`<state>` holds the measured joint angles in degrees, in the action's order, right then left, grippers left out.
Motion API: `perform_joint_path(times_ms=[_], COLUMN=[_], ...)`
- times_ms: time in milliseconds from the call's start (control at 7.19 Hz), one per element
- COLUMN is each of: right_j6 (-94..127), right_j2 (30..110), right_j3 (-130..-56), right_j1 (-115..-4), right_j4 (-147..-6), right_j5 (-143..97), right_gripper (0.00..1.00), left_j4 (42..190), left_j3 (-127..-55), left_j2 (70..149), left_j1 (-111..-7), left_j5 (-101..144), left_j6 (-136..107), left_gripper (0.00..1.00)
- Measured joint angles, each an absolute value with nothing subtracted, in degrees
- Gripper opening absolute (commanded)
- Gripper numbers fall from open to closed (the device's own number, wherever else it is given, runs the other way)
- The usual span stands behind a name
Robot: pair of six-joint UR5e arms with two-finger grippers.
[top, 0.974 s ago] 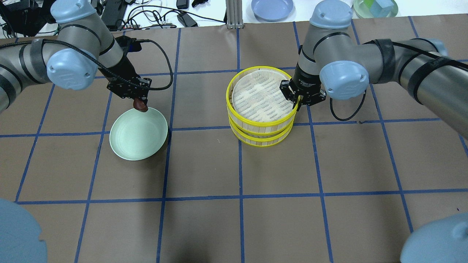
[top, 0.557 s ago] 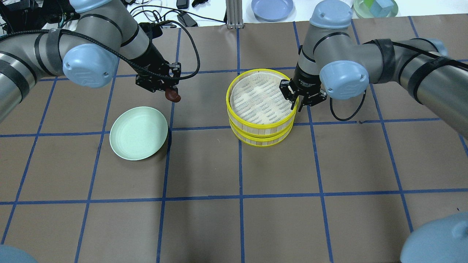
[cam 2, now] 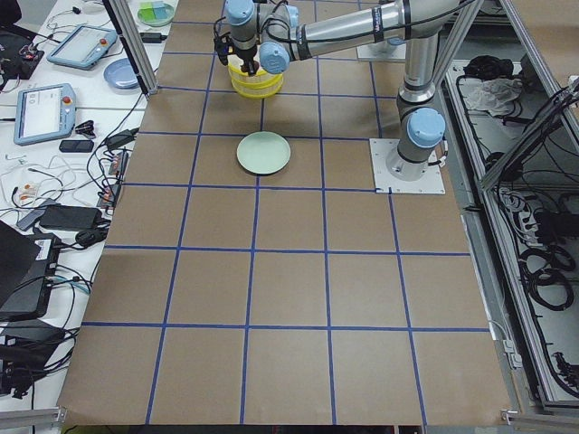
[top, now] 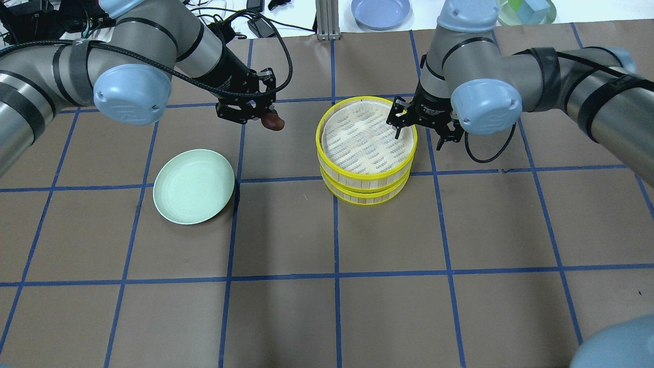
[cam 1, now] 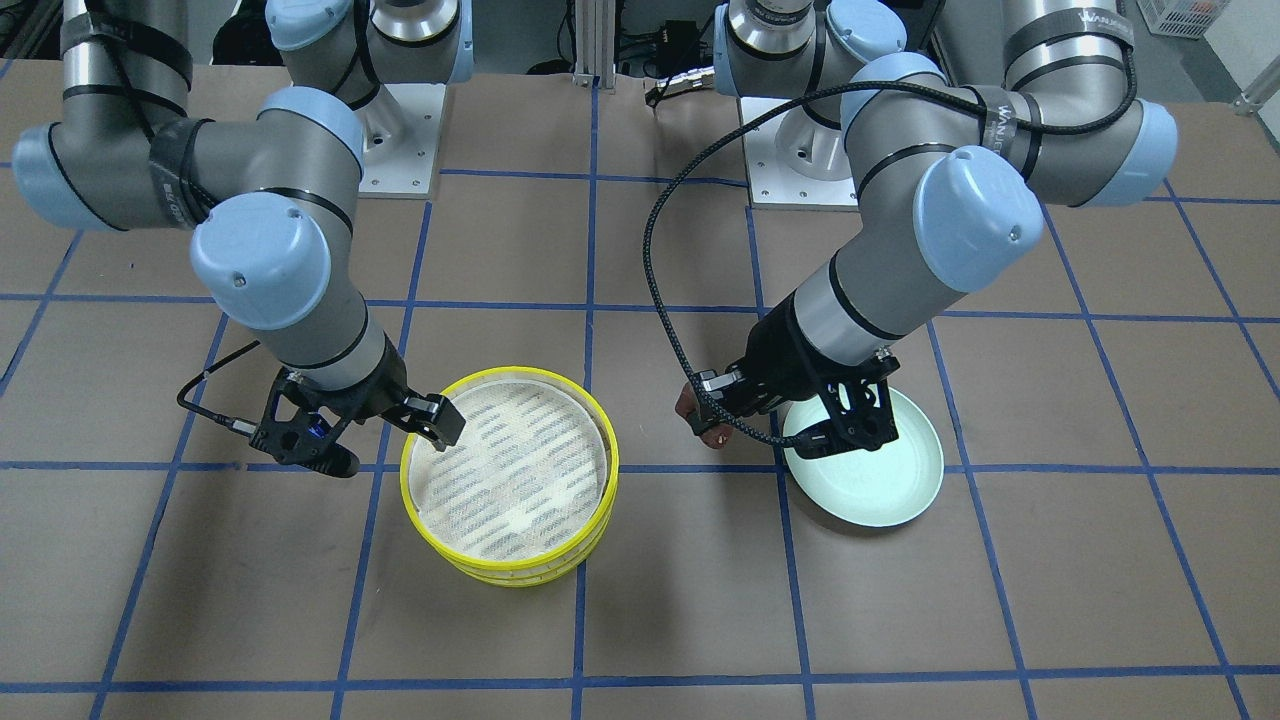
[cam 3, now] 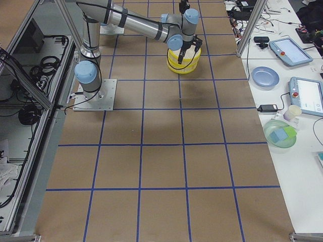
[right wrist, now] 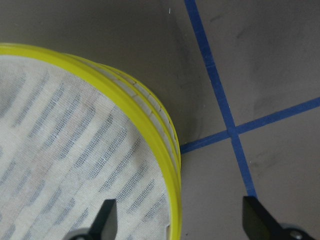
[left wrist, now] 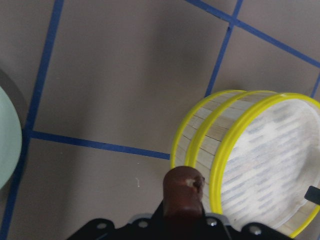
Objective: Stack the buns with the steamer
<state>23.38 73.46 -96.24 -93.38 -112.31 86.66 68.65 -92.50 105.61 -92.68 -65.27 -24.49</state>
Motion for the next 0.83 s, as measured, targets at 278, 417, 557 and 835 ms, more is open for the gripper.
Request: perform_joint_path(times_ms=[278, 417, 557, 835], right_j6=[20.32, 17.96, 15.74, 13.95], right_j2=[77.80, 79.66, 81.54, 86.59], right_j3=[-93.74, -91.21, -88.29, -85.11], right_j1=[-91.09, -89.69, -88.55, -88.20], right_j4=[-107.78, -102.62, -97.82, -89.73], right_j5=[86.90, 86.96, 87.15, 88.17], right_gripper=[1.00, 1.00, 1.00, 1.00], left_j4=[65.81, 64.03, 61.97, 58.01], left_j3=[-93.03, -93.27, -93.42, -93.63], left_j2=[107.18, 108.43, 109.99, 113.03], left_j1=[-93.79, -93.92, -94.13, -96.00], left_j5=[-59.84, -57.30, -54.81, -52.13], left_j6=[-29.72, -32.81, -36.94, -42.03], left_gripper=[0.00, 0.00, 0.09, 0.63])
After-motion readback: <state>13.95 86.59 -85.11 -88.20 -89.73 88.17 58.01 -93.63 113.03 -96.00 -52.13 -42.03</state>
